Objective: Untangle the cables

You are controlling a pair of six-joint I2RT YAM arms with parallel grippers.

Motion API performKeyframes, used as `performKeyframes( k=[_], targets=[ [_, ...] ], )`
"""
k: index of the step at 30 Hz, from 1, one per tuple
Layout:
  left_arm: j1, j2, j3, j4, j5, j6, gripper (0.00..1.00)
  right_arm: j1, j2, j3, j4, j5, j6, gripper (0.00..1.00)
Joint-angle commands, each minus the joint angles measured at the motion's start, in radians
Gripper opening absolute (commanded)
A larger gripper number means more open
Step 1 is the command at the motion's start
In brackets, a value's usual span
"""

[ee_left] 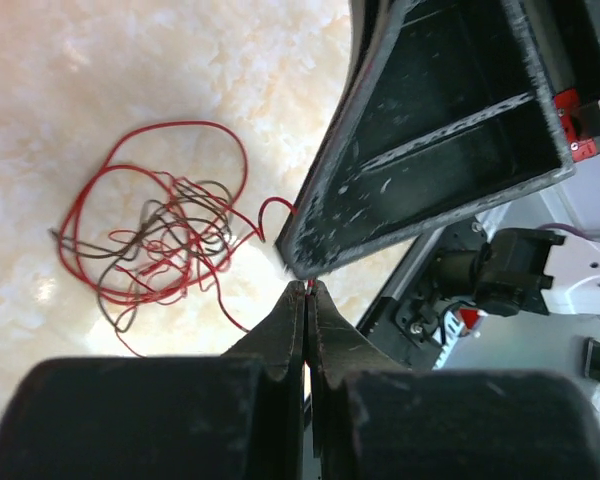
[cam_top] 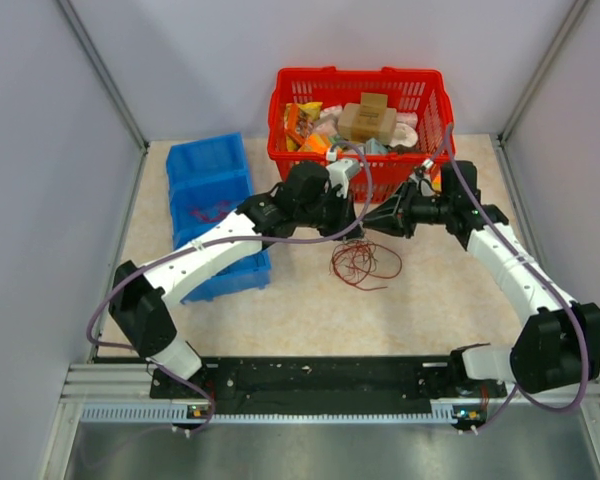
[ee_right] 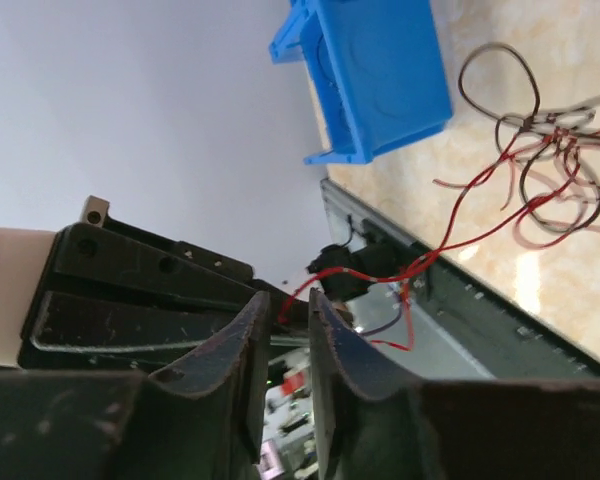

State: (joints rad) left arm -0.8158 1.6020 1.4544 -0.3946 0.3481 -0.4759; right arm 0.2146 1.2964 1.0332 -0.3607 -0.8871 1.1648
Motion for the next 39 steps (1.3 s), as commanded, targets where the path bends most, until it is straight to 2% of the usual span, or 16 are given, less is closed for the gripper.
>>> performKeyframes(
  k=[1,4,9,15,21,22,23,24,25,26,30,34,39],
  targets=[
    [0.007,-0.045,0.066,-0.032,-0.078,0.068,0.0,-0.075,0.004,0.092,-0.157,0.063,-0.318,0.34],
    [0.021,-0.057,0.081,-0.038,-0.049,0.034,0.0,-0.158,0.015,0.081,-0.299,0.138,-0.552,0.51],
    [0.024,-0.05,0.118,-0.061,0.011,0.003,0.0,-0.176,0.006,0.009,-0.262,0.166,-0.721,0.64],
    [0.027,-0.034,0.193,-0.105,0.029,0.0,0.0,-0.071,0.063,-0.087,-0.014,0.102,-0.712,0.65],
    [0.027,-0.02,0.242,-0.118,0.068,-0.009,0.0,0.008,0.128,-0.121,0.18,0.157,-0.587,0.64],
    [0.027,-0.02,0.251,-0.121,0.071,-0.01,0.0,0.018,0.144,-0.114,0.18,0.178,-0.579,0.62],
    [0.026,-0.019,0.264,-0.124,0.074,-0.009,0.0,0.023,0.158,-0.111,0.177,0.192,-0.565,0.55],
    [0.027,-0.019,0.285,-0.133,0.072,-0.001,0.0,0.025,0.17,-0.111,0.171,0.226,-0.545,0.42],
    [0.027,-0.017,0.309,-0.156,0.059,0.009,0.0,0.025,0.182,-0.111,0.142,0.282,-0.524,0.24],
    [0.029,-0.019,0.345,-0.177,0.04,0.023,0.0,0.022,0.191,-0.116,0.102,0.328,-0.51,0.0],
    [0.029,-0.024,0.573,-0.331,-0.154,0.127,0.0,-0.017,0.215,-0.183,0.025,0.463,-0.456,0.0],
    [0.029,-0.059,0.817,-0.369,-0.393,0.267,0.0,-0.098,0.21,-0.242,-0.032,0.549,-0.451,0.0],
    [0.027,-0.143,0.857,-0.259,-0.604,0.351,0.0,-0.136,0.204,-0.223,-0.101,0.634,-0.499,0.0]
  ],
)
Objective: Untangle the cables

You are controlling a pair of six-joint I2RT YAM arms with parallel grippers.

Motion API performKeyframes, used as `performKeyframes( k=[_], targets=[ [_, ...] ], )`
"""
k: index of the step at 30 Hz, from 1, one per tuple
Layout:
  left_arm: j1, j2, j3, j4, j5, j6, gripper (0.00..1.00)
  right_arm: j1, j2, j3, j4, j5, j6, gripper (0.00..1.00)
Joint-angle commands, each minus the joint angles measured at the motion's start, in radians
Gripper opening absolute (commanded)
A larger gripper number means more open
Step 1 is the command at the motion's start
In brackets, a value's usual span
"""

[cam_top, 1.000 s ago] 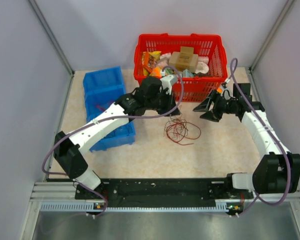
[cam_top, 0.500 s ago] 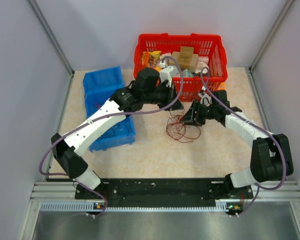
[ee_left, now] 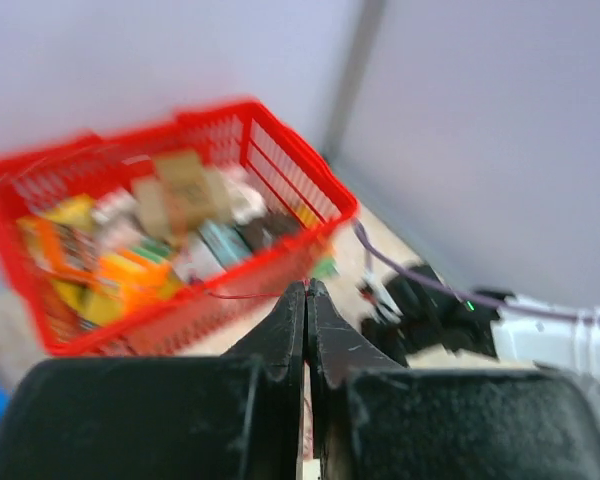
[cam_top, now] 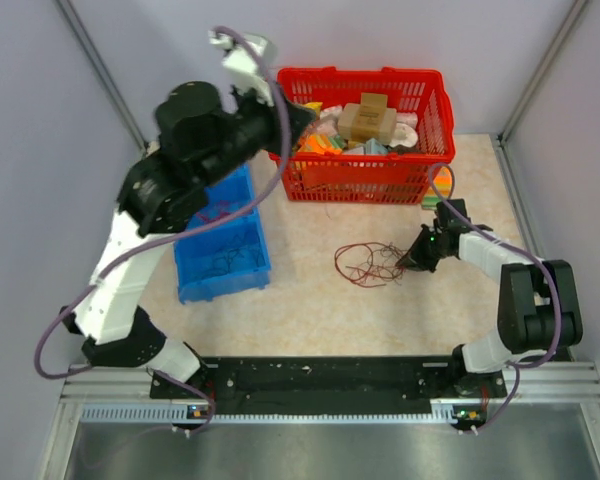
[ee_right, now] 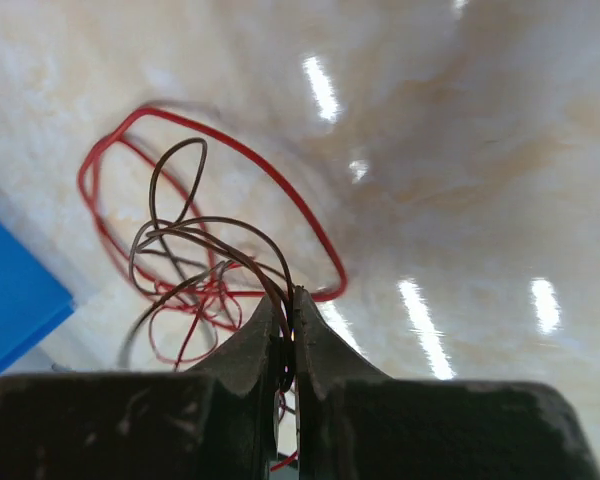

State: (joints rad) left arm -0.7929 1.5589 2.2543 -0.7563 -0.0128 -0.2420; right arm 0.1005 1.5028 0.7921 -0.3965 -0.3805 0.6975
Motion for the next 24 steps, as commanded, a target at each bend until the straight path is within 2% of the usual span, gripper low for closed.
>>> performKeyframes(
  k=[1,5,8,11,14,16,24],
  targets=[
    [0.006,-0.111,0.06,0.112,-0.286,0.131,0.0,-0.024,-0.004,0.027,-0.079,0.15,-0.033,0.0],
    [0.007,-0.134,0.056,0.123,-0.459,0.208,0.0,-0.024,0.0,0.064,-0.096,0.135,-0.058,0.0],
    [0.047,-0.137,0.013,0.098,-0.555,0.185,0.0,-0.024,-0.007,0.093,-0.097,0.08,-0.087,0.0],
    [0.234,-0.135,-0.033,0.04,-0.445,-0.022,0.0,-0.024,-0.029,0.116,-0.105,0.034,-0.118,0.01],
    [0.381,-0.155,-0.165,0.095,-0.366,-0.164,0.0,-0.024,-0.055,0.131,-0.131,0.005,-0.136,0.01],
    [0.441,-0.155,-0.26,0.156,-0.323,-0.21,0.0,-0.024,-0.065,0.137,-0.142,-0.021,-0.144,0.02],
    [0.584,-0.082,-0.403,0.227,-0.285,-0.292,0.0,-0.022,-0.098,0.15,-0.202,-0.043,-0.148,0.02]
  ],
)
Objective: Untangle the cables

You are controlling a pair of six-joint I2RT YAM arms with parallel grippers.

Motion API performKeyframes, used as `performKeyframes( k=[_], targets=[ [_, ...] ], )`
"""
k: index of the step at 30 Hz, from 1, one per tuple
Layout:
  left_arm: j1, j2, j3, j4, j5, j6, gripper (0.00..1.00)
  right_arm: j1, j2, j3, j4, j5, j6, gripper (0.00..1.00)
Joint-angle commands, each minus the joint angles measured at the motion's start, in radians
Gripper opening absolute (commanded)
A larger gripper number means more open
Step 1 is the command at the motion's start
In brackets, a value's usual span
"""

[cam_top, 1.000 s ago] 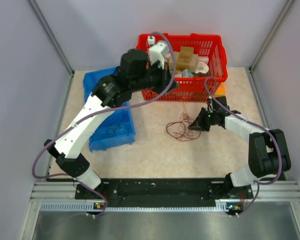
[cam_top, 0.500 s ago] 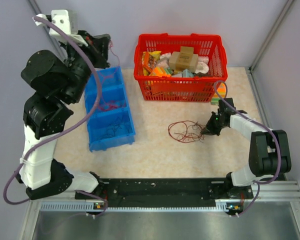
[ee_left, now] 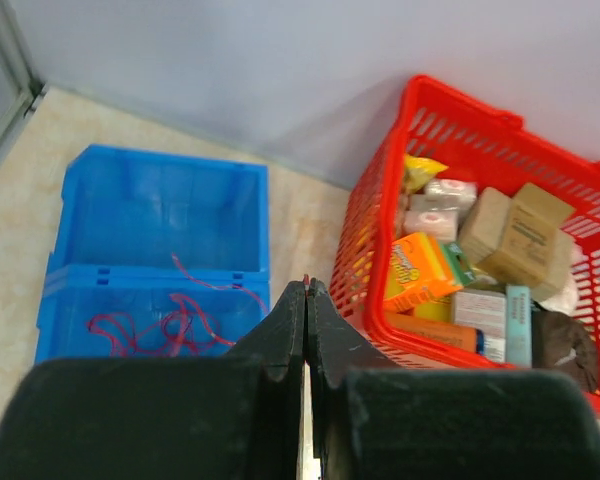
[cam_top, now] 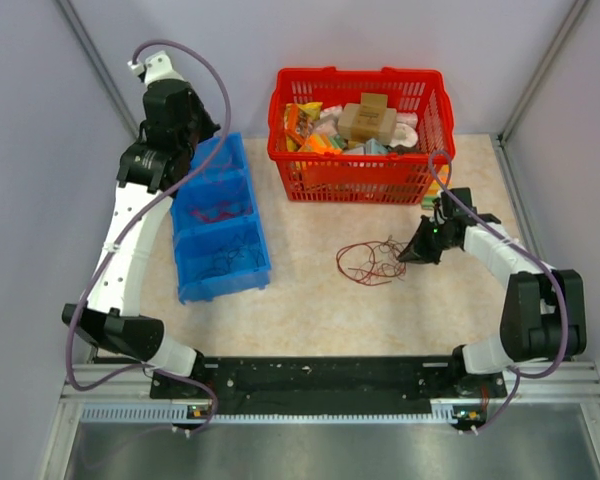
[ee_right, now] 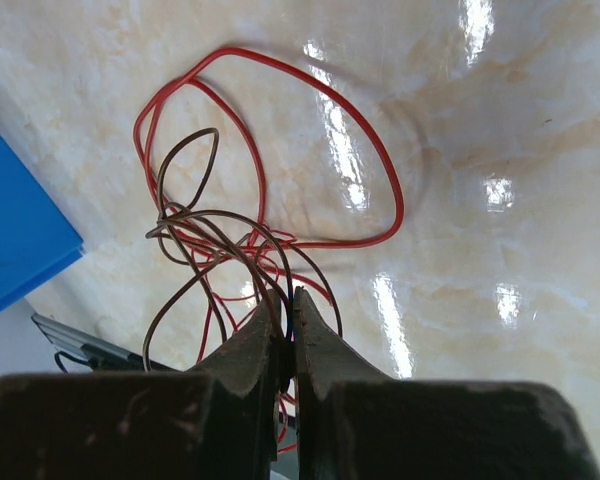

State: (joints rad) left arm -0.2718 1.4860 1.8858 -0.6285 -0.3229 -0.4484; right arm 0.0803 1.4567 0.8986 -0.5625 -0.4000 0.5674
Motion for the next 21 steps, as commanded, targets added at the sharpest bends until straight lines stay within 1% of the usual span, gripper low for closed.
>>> performKeyframes(
  k=[1,3,6,9,15,17,19,21],
  targets=[
    [0.078,-0.006,-0.053,0.095,0.021,-0.126,0.0,-0.002,-0.056,0.043,-0.04,-0.022,-0.018,0.02],
    [0.111,-0.01,-0.105,0.081,-0.007,-0.203,0.0,-0.002,-0.062,0.048,-0.057,-0.019,-0.026,0.02],
    [0.131,-0.029,-0.194,0.082,-0.016,-0.291,0.0,-0.004,-0.067,0.056,-0.077,-0.017,-0.037,0.02],
    [0.141,-0.021,-0.247,0.072,-0.015,-0.351,0.0,-0.002,-0.064,0.059,-0.083,-0.016,-0.044,0.02],
    [0.193,0.019,-0.344,0.041,0.018,-0.519,0.0,-0.004,-0.042,0.068,-0.094,-0.016,-0.052,0.02],
    [0.209,0.039,-0.361,0.071,0.048,-0.524,0.0,-0.002,-0.042,0.068,-0.097,-0.02,-0.057,0.02],
    [0.232,0.077,-0.344,0.084,0.106,-0.504,0.01,-0.004,-0.044,0.068,-0.1,-0.019,-0.063,0.02],
    [0.244,0.124,-0.297,0.02,0.143,-0.518,0.13,-0.004,-0.045,0.066,-0.105,-0.019,-0.072,0.02]
  ],
)
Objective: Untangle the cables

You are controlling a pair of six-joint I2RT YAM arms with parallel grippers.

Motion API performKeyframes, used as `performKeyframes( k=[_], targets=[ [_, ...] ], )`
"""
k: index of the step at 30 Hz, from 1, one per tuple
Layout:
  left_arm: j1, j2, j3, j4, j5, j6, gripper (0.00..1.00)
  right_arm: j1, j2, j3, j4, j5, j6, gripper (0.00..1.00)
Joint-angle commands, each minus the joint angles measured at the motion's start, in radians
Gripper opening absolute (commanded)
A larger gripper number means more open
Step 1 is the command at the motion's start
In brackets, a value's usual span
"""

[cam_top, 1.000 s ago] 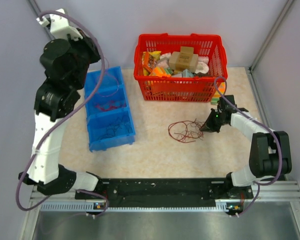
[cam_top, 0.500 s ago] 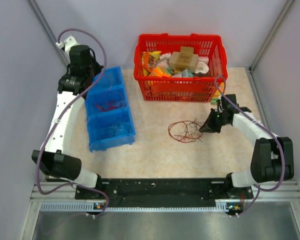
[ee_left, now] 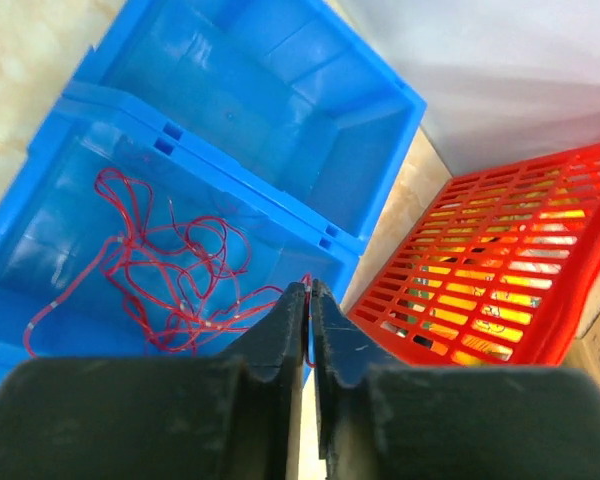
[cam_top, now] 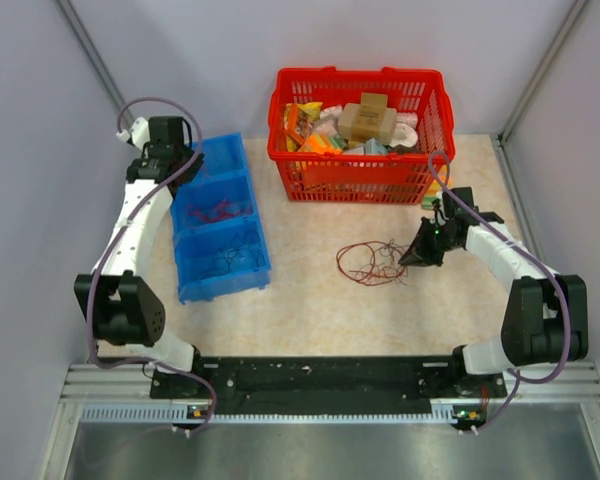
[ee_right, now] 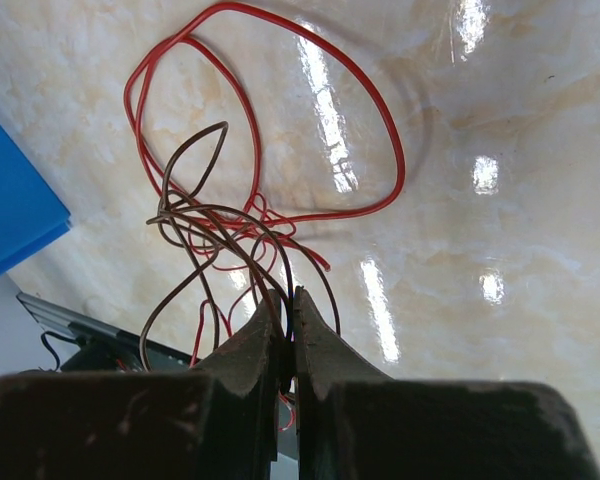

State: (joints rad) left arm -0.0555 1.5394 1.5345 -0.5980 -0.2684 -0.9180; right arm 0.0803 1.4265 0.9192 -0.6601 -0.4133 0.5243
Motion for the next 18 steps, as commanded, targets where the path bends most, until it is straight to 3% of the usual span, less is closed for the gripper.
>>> performKeyframes(
  k=[1,2,4,5,7,12,16,18],
  targets=[
    [0.028,0.096,0.085,-0.051,0.101,-0.056,0.22,-0.002,-0.015,0.044,-0.009,-0.005,-0.032,0.02],
    [0.028,0.112,0.111,-0.095,0.118,-0.062,0.32,-0.004,-0.015,0.044,-0.009,-0.008,-0.038,0.02],
    [0.025,0.137,0.156,-0.149,0.2,-0.045,0.64,-0.002,-0.014,0.043,-0.007,-0.037,-0.055,0.02],
    [0.017,0.139,0.161,-0.16,0.233,-0.038,0.67,-0.001,-0.011,0.047,-0.007,-0.062,-0.066,0.03],
    [-0.007,0.122,0.151,-0.195,0.241,-0.033,0.67,0.003,-0.005,0.058,-0.004,-0.099,-0.09,0.03],
    [-0.137,0.021,0.032,-0.073,0.264,0.065,0.52,0.027,-0.008,0.089,0.022,-0.182,-0.118,0.04],
    [-0.251,0.007,-0.049,0.13,0.463,0.137,0.49,0.062,-0.001,0.113,0.062,-0.255,-0.11,0.01],
    [-0.297,0.039,-0.054,0.249,0.626,0.16,0.49,0.079,0.003,0.127,0.08,-0.298,-0.098,0.0]
  ],
)
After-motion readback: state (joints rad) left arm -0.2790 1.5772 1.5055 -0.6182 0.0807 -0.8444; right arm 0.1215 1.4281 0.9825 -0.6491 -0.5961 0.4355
